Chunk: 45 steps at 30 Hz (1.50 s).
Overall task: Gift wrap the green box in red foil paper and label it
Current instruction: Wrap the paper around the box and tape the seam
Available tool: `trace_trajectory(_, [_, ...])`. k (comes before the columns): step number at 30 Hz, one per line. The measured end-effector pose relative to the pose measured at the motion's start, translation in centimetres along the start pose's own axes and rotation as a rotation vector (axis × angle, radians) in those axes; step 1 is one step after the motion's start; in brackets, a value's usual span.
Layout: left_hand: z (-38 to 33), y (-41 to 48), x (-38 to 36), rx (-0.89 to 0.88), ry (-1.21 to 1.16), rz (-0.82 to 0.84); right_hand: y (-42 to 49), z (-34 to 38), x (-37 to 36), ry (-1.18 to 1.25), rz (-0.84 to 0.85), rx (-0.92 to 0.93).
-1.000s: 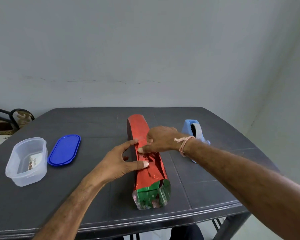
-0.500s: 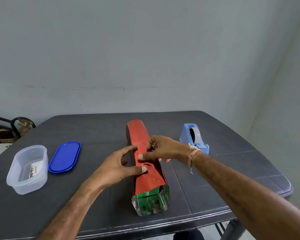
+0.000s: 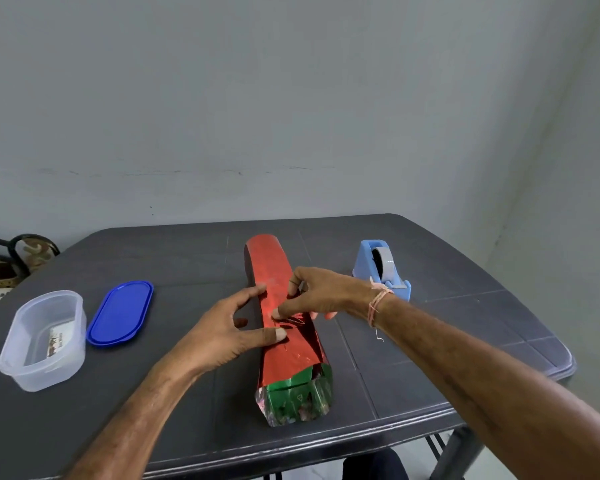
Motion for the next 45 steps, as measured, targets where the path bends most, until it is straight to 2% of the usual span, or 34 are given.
trace_trajectory(3, [-0.2, -0.1, 0.0, 0.004, 0.009, -0.004, 0.2, 0.5, 0.5, -0.021, -0.070, 0.021])
trace_trajectory(7, [-0.1, -0.1, 0.0, 0.001, -0.009, -0.003, -0.8, 0.4, 0.2, -0.047, 0.040, -0.012])
trace_trajectory(12, [0.0, 0.1, -0.1, -0.006, -0.020, 0.009, -0.7, 0.9, 0.7, -0.088, -0.018, 0.003])
trace_trajectory(16, [0.3, 0.1, 0.4, -0.042, 0.009, 0.014, -0.4, 0.3, 1.7, 0.092, -0.115, 0.007])
trace_trajectory(20, [0.1, 1.3, 1.9, -0.126, 0.175, -0.126, 0.2, -0.5, 1.5, 0.284, -0.162, 0.021])
trace_trajectory(24, [1.1, 3.5, 3.6, -0.114, 0.316, -0.278, 0.7, -1.1, 1.3, 0.386, -0.169, 0.013])
trace_trajectory(30, [0.6, 4.8, 2.9, -0.085, 0.075, -0.369, 1.7, -1.9, 1.3, 0.522, -0.208, -0.020])
trace_trajectory(34, [1.5, 5.1, 3.1, 0.007, -0.090, -0.458, 2.1, -2.1, 0.9, 0.563, -0.151, -0.021])
trace_trajectory(39, [1.5, 6.0, 2.9, 0.107, -0.265, -0.346, 1.8, -2.0, 0.9, 0.521, -0.109, -0.011])
trace_trajectory(45, [1.6, 5.3, 2.1, 0.090, -0.300, -0.279, 0.9, -2.2, 0.7, 0.437, 0.010, 0.014])
Point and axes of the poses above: each hand's wrist, its own y-axis towards the middle knuckle, its own x-axis out of the back of the hand, z = x × y, the point moved 7 cm from there along y, towards the middle knuckle, and after that the axes turned 13 degrees about -x, right-handed, at the moved point
